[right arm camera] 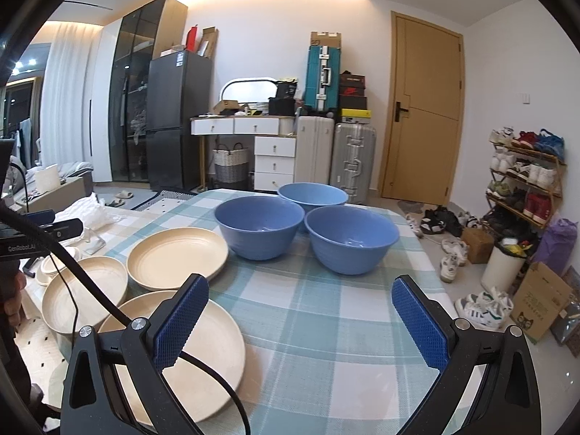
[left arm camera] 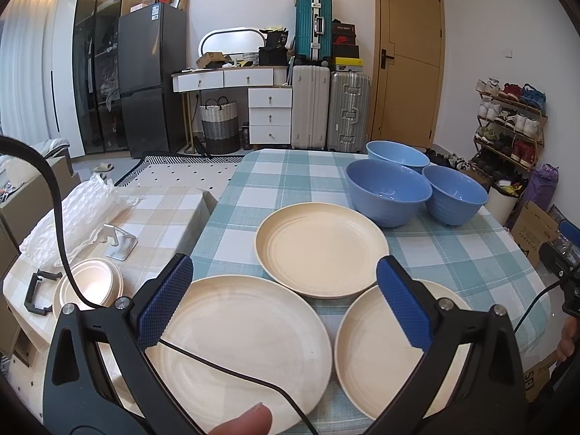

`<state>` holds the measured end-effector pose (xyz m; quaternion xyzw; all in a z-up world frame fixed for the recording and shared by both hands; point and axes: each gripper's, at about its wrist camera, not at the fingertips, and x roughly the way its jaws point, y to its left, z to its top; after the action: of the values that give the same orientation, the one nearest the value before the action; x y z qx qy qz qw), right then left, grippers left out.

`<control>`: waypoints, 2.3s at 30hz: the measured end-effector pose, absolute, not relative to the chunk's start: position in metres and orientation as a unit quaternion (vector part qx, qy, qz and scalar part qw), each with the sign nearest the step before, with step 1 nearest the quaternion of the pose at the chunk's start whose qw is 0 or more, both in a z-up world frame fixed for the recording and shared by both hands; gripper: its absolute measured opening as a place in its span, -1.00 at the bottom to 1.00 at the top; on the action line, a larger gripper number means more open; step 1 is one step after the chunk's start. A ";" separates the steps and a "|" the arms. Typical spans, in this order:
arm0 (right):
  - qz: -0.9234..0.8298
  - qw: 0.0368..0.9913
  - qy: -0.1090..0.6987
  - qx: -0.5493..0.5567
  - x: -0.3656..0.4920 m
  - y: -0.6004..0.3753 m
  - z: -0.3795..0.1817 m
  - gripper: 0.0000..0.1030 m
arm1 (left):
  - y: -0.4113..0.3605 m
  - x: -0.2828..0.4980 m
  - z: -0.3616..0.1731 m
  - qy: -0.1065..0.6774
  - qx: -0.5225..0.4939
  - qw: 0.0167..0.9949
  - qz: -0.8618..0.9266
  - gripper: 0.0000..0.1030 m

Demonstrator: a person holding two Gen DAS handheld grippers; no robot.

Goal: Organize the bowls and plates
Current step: 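Move both grippers forward to the rim of the middle cream plate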

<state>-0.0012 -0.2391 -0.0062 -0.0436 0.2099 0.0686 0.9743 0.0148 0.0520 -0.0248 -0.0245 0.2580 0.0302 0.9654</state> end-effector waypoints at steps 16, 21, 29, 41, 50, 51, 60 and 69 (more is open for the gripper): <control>0.138 0.947 0.289 -0.022 0.081 -0.208 -0.008 0.99 | 0.076 0.077 0.007 0.300 -0.001 0.953 0.030 0.95; 0.159 0.937 0.312 -0.014 0.103 -0.198 -0.010 0.99 | 0.077 0.093 0.015 0.322 -0.010 0.947 0.006 0.95; 0.193 0.918 0.346 -0.005 0.131 -0.181 -0.020 0.99 | 0.074 0.128 0.012 0.361 -0.012 0.933 -0.006 0.95; 0.219 0.886 0.408 -0.008 0.178 -0.157 -0.047 0.99 | 0.079 0.179 -0.015 0.427 -0.018 0.904 -0.017 0.95; 0.222 0.869 0.442 -0.008 0.206 -0.147 -0.066 0.99 | 0.087 0.216 -0.037 0.446 -0.025 0.895 -0.009 0.95; 0.224 0.867 0.445 -0.007 0.210 -0.146 -0.068 0.99 | 0.087 0.221 -0.040 0.448 -0.024 0.893 -0.009 0.95; 0.231 0.853 0.467 0.008 0.226 -0.142 -0.080 0.99 | 0.084 0.244 -0.062 0.466 -0.029 0.884 -0.012 0.95; 0.233 0.844 0.482 0.023 0.244 -0.136 -0.085 0.87 | 0.076 0.259 -0.076 0.480 -0.024 0.877 -0.028 0.95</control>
<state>0.2439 -0.1365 -0.0849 0.0230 0.4824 0.2332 0.8440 0.2590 0.0761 -0.0757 -0.0236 0.4796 -0.0281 0.8767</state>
